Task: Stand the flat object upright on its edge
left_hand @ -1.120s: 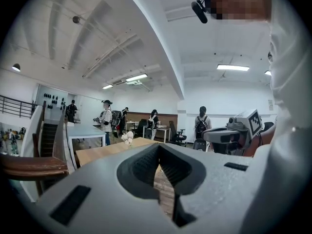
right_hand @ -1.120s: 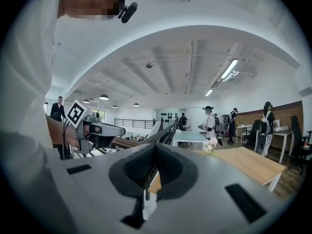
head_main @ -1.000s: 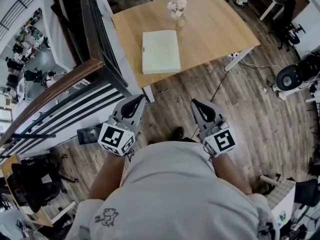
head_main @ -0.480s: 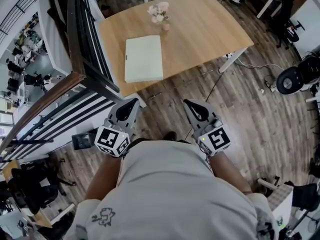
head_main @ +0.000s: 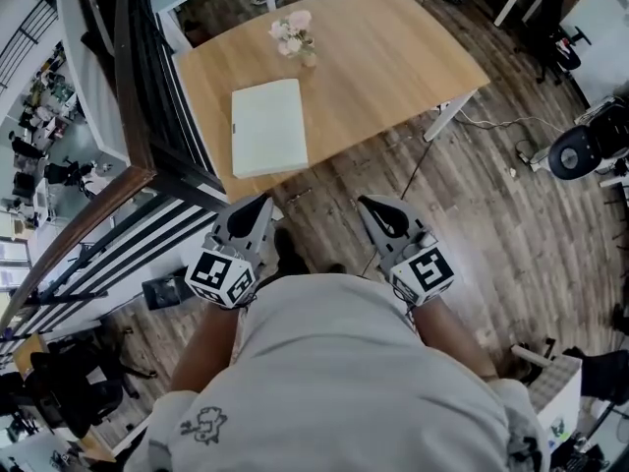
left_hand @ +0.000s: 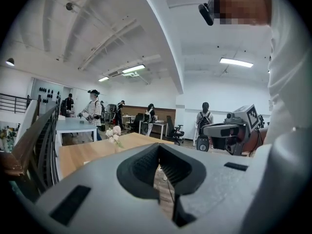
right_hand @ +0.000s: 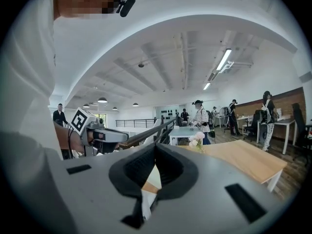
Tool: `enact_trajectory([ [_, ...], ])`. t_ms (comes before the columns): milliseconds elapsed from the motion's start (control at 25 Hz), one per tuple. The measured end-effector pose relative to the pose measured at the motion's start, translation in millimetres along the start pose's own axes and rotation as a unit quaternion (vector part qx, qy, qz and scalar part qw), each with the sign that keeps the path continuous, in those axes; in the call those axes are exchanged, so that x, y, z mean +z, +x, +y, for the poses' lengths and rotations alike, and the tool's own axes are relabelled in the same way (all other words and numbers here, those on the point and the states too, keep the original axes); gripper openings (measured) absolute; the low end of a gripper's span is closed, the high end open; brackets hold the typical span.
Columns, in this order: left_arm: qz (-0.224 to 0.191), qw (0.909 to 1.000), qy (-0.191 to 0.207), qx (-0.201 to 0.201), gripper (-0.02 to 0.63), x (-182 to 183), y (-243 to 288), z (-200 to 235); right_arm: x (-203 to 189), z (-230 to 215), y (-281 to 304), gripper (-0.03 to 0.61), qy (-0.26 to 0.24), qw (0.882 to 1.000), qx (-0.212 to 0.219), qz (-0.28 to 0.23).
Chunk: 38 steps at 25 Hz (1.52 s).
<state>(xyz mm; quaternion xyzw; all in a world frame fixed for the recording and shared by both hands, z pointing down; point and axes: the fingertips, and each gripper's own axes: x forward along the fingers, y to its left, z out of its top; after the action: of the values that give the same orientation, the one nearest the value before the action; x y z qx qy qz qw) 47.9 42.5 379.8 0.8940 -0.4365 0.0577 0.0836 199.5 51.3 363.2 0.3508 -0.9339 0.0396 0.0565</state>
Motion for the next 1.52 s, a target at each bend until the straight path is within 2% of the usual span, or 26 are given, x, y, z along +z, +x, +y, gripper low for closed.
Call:
enact_trajectory([
  [360, 0.006, 0.9998, -0.002, -0.017, 0.006, 3.6, 30.0, 43.9, -0.3, -21.9, 41.3, 0.006, 0.011, 1.0, -0.024, 0.014],
  [600, 0.022, 0.9995, -0.001, -0.024, 0.007, 6.1, 42.5, 95.6, 4.9, -32.1, 96.0, 0.026, 0.016, 0.999, -0.032, 0.028],
  [760, 0.029, 0.9991, -0.003, -0.03, 0.008, 7.6, 41.4, 135.3, 3.7, -32.0, 135.9, 0.057, 0.024, 0.998, -0.038, 0.045],
  [880, 0.037, 0.9986, -0.008, -0.037, 0.008, 3.2, 39.7, 163.2, -7.7, -33.4, 168.5, 0.111, 0.048, 0.996, -0.044, 0.068],
  [1160, 0.038, 0.998, -0.021, -0.047, 0.009, -3.3, 33.2, 214.6, -21.8, -27.8, 225.7, 0.18, 0.082, 0.99, -0.052, 0.098],
  [1360, 0.033, 0.9977, -0.04, -0.045, 0.013, -6.4, 33.1, 235.2, -30.5, -21.8, 250.1, 0.206, 0.084, 0.988, -0.046, 0.117],
  [1520, 0.042, 0.9969, -0.049, -0.045, 0.048, -13.6, 33.9, 243.2, -35.7, -20.9, 260.3, 0.225, 0.092, 0.987, -0.043, 0.127],
])
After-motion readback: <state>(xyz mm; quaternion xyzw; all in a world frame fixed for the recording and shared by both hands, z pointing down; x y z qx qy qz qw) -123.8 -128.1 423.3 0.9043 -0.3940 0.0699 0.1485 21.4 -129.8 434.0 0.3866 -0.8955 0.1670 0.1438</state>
